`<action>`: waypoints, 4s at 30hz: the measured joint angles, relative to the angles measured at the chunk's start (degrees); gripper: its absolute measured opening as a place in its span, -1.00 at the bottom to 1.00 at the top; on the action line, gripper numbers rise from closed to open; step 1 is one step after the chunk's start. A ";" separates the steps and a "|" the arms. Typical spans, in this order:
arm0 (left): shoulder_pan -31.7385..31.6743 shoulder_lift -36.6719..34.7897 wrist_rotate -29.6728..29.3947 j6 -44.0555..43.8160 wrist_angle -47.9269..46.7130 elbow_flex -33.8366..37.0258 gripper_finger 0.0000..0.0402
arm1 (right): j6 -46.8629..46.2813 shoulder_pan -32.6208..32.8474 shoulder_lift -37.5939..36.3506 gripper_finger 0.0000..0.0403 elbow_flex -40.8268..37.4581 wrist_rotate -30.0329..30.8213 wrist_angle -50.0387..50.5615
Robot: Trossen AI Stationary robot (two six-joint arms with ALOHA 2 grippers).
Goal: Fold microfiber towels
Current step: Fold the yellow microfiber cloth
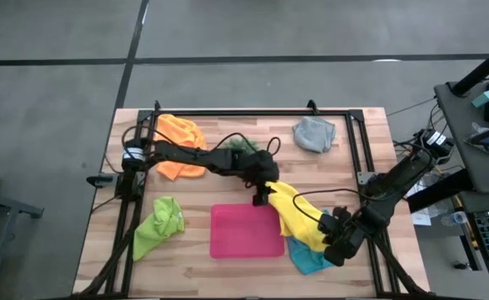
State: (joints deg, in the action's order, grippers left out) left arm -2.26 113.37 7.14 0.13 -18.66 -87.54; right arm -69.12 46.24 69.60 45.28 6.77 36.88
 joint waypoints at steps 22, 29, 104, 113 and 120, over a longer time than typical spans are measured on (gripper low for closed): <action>0.24 0.63 10.87 -12.19 -4.21 0.08 -0.16 | 5.70 0.02 0.00 -0.96 -0.04 5.44 -2.08; 0.81 0.63 10.88 -13.14 0.56 2.33 -0.16 | 6.13 0.02 0.00 -0.96 -0.07 6.39 -2.57; 16.11 -7.13 -23.34 39.03 -1.51 4.54 -1.00 | 39.32 -16.13 -5.52 0.06 -14.32 13.80 -39.54; 16.05 -7.34 -23.72 31.95 -5.08 4.54 -0.55 | 40.02 -16.15 -1.00 -0.14 -13.64 13.80 -42.16; 16.00 -9.15 -24.14 28.72 -8.36 4.54 -0.10 | 42.91 -16.13 -0.15 -0.53 -13.60 14.23 -43.25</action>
State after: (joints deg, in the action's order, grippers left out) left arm 13.74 104.21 -17.01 28.85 -27.02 -83.00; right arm -26.21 30.11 69.45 31.68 20.99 -6.37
